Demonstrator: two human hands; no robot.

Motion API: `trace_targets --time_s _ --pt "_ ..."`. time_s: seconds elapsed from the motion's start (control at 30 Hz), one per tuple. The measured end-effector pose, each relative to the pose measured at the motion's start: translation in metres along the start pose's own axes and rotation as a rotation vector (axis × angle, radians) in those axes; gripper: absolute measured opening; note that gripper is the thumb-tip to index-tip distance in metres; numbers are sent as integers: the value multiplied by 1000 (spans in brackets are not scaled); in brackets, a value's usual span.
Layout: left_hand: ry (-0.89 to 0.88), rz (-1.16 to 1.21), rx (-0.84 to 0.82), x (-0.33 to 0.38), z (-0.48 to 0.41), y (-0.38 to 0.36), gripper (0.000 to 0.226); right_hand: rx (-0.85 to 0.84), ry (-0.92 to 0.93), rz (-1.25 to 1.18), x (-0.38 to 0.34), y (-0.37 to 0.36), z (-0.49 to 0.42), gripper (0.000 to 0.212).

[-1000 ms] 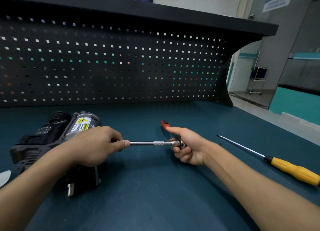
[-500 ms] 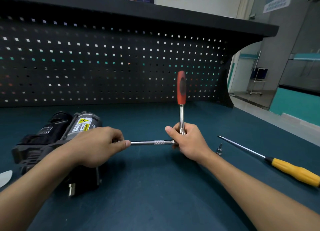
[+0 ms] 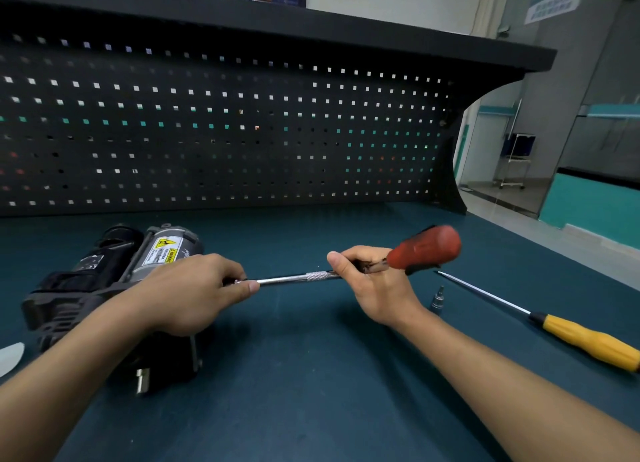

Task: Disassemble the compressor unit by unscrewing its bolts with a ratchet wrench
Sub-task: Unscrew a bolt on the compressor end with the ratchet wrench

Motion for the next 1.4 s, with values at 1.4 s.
trace_targets --time_s 1.4 --pt "8 20 10 1 2 -1 33 -222 -503 -386 15 -13 8 32"
Point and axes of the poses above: each hand's wrist, its own z-axis away from the middle knuckle, its own y-axis out of the back of the hand, x = y × z, the point moved 7 cm from there along -z, towards the middle knuckle, and after that the axes turned 7 degrees about -y, right-handed, at the moved point
